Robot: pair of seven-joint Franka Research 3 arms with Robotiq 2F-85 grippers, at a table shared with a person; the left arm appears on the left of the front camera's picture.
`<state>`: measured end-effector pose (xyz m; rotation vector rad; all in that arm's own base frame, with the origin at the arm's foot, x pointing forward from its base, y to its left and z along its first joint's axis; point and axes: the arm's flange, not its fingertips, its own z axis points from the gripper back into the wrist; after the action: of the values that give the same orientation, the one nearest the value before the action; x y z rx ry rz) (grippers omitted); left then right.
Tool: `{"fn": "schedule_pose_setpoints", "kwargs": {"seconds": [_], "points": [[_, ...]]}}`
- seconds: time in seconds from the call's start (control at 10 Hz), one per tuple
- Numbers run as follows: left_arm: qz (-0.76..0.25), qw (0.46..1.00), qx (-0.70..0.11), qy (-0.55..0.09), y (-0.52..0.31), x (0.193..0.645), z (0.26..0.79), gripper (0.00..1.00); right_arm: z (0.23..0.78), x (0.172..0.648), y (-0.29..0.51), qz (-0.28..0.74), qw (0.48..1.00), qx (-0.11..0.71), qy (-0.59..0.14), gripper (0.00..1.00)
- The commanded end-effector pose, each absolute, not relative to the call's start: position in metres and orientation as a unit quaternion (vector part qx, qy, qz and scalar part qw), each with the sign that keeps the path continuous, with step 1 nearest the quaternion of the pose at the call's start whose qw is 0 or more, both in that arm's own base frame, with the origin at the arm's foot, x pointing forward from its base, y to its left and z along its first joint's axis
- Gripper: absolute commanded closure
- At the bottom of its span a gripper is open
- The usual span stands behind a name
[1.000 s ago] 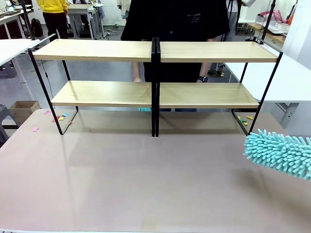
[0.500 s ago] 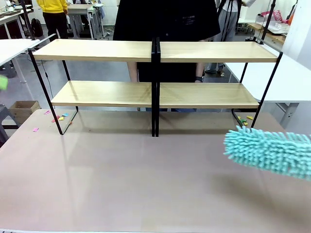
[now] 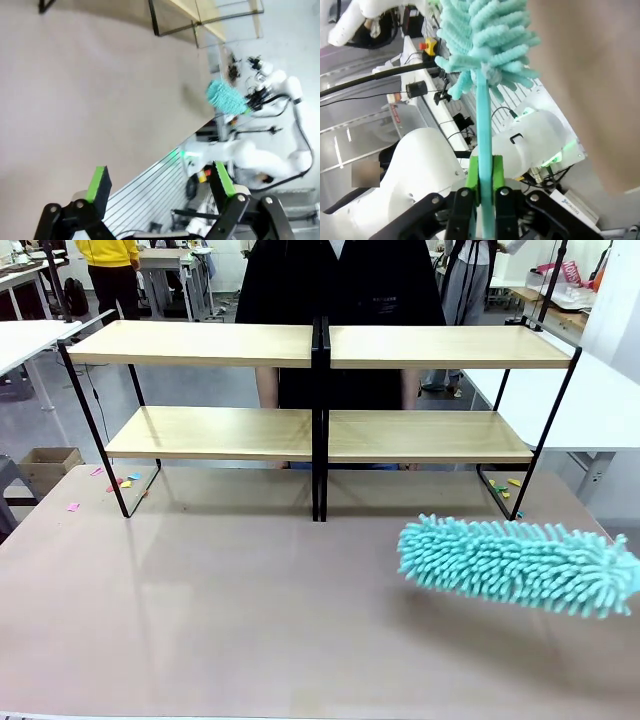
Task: Clean the shelves.
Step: Place the Duster on the table.
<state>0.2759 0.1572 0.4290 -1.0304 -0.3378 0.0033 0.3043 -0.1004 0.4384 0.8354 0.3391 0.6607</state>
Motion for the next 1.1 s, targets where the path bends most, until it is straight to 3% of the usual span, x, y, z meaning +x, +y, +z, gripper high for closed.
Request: {"fn": "schedule_pose_setpoints", "kwargs": {"seconds": [0.0, 0.1, 0.3, 0.5, 0.6, 0.7, 0.8, 0.9, 1.0], "points": [[0.043, 0.839, -0.534, -0.097, 0.082, 0.240, 0.341, 0.00, 0.420, 0.323, -0.085, 0.281, 0.849, 0.413, 0.175, 0.88], [0.002, 0.857, -0.490, -0.161, 0.157, 0.276, 0.429, 0.00, 0.410, 0.330, -0.080, 0.260, 0.866, 0.396, 0.161, 0.88], [0.002, 0.857, -0.490, -0.161, 0.157, 0.276, 0.429, 0.00, 0.387, 0.345, -0.063, 0.291, 0.840, 0.402, 0.221, 0.88], [0.002, 0.857, -0.490, -0.161, 0.157, 0.276, 0.429, 0.00, 0.372, 0.359, -0.061, 0.269, 0.853, 0.380, 0.237, 0.88], [0.002, 0.857, -0.490, -0.161, 0.157, 0.276, 0.429, 0.00, 0.369, 0.363, -0.069, 0.254, 0.869, 0.356, 0.229, 0.31], [0.002, 0.857, -0.490, -0.161, 0.157, 0.276, 0.429, 0.00, 0.371, 0.366, -0.082, 0.232, 0.887, 0.337, 0.215, 0.31], [0.002, 0.857, -0.490, -0.161, 0.157, 0.276, 0.429, 0.00, 0.376, 0.368, -0.100, 0.194, 0.911, 0.316, 0.181, 0.00], [0.002, 0.857, -0.490, -0.161, 0.157, 0.276, 0.429, 0.00, 0.379, 0.371, -0.119, 0.142, 0.938, 0.289, 0.132, 0.26], [0.002, 0.857, -0.490, -0.161, 0.157, 0.276, 0.429, 0.00, 0.384, 0.373, -0.139, 0.097, 0.951, 0.285, 0.072, 0.00]]}}
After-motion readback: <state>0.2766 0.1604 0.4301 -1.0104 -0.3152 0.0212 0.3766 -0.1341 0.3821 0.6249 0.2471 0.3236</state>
